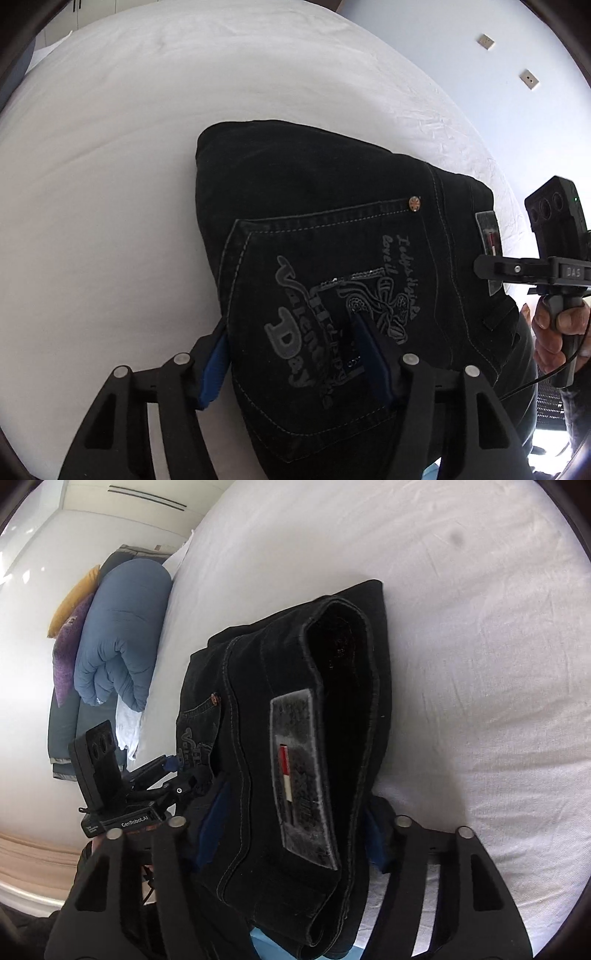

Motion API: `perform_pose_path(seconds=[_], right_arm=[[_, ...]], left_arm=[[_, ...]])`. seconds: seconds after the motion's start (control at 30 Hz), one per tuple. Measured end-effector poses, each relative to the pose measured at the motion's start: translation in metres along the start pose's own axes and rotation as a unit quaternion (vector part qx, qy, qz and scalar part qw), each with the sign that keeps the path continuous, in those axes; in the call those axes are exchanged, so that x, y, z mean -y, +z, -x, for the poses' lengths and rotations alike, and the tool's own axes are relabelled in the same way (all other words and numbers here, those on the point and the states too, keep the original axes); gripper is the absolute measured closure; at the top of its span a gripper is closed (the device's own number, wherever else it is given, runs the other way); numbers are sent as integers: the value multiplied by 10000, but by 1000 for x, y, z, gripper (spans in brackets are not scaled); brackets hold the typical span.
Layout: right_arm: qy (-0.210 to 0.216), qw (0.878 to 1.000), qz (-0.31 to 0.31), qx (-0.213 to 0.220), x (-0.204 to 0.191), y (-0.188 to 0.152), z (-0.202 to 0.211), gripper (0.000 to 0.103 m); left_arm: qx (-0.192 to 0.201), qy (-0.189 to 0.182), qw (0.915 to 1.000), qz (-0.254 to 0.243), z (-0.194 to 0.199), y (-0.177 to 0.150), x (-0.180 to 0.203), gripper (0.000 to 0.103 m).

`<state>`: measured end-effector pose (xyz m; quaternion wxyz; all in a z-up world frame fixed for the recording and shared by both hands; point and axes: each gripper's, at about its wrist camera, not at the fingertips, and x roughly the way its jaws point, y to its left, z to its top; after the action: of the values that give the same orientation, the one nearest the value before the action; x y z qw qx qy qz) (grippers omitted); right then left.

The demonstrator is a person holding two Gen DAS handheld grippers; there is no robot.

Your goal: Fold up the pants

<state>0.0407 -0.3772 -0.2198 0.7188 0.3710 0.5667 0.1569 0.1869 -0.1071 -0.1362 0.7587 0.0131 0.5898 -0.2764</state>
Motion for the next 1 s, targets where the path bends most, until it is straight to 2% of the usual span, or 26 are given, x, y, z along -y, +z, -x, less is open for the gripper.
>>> perform_pose_path(seconds=[0.03, 0.13, 0.17, 0.33, 0.4, 0.6, 0.73, 0.9, 1.0], right_arm=[[-20, 10000, -81, 13, 4, 0, 1, 69], [152, 9996, -239, 44, 15, -2, 3, 72], [145, 9996, -231, 60, 15, -2, 3, 72], [42, 9998, -51, 160, 7, -3, 8, 80], [-22, 9995, 133, 272, -2, -6, 12, 84], [-360, 9944, 839, 526, -42, -5, 32, 87], [-386, 9900, 1179, 677, -64, 7, 45, 87], [-298, 9855, 1423, 874, -80, 56, 60, 87], [-365, 9838, 1513, 888, -87, 94, 61, 87]], left_arm=[[12, -77, 9999, 79, 0, -1, -3, 45], [46, -170, 9997, 148, 1, -4, -6, 53], [63, -185, 9997, 150, 1, -6, -6, 55], [209, -350, 9987, 311, 11, -11, -3, 80], [293, -349, 9985, 293, 17, -14, 2, 84], [606, -347, 9970, 329, 41, -13, 14, 86], [938, -299, 9948, 262, 66, 2, 19, 86], [1205, -165, 9924, 166, 82, 44, 14, 86], [1236, -57, 9922, 115, 71, 74, 5, 85]])
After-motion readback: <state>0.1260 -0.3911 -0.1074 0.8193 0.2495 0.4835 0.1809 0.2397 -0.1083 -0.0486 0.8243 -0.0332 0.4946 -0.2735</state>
